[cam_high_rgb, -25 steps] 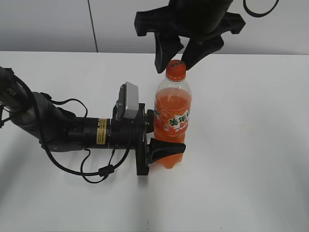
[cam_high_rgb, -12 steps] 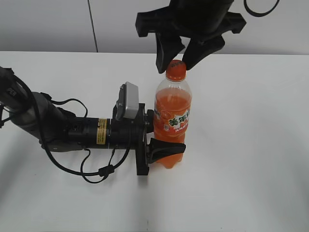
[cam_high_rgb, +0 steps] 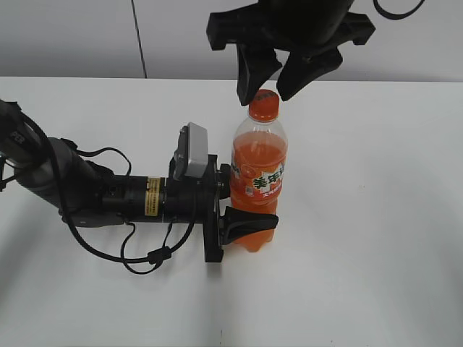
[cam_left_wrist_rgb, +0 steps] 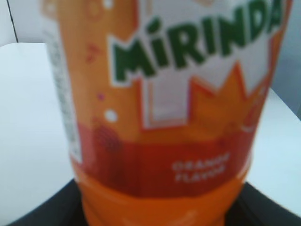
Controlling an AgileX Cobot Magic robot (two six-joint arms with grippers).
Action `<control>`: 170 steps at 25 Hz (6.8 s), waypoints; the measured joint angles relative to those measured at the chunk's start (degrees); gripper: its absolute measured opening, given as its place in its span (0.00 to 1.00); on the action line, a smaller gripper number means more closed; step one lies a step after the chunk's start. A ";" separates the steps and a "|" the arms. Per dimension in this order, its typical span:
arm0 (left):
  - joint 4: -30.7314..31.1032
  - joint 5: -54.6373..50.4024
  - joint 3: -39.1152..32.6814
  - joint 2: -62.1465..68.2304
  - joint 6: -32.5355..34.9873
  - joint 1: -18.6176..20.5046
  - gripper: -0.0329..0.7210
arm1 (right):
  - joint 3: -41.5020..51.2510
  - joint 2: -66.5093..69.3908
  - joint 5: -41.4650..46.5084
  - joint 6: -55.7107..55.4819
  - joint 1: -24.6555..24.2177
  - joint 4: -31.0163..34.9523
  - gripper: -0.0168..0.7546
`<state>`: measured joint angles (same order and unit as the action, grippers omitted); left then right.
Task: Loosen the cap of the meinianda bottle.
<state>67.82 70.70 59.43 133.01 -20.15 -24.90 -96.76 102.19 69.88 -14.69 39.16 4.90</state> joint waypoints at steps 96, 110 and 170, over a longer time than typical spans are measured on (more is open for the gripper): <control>-0.20 0.03 0.00 0.00 0.22 0.00 0.57 | -0.36 -0.24 0.58 83.55 0.00 5.27 0.73; -0.65 -0.07 0.00 0.00 0.11 0.00 0.57 | -9.58 -0.24 0.58 12.74 0.00 1.63 0.71; -2.00 -0.32 0.00 0.00 0.35 0.00 0.57 | -0.17 1.08 0.51 36.61 0.06 -0.77 0.37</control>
<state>65.82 70.37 59.43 133.01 -19.80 -24.90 -96.93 103.27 70.39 21.92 39.22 4.13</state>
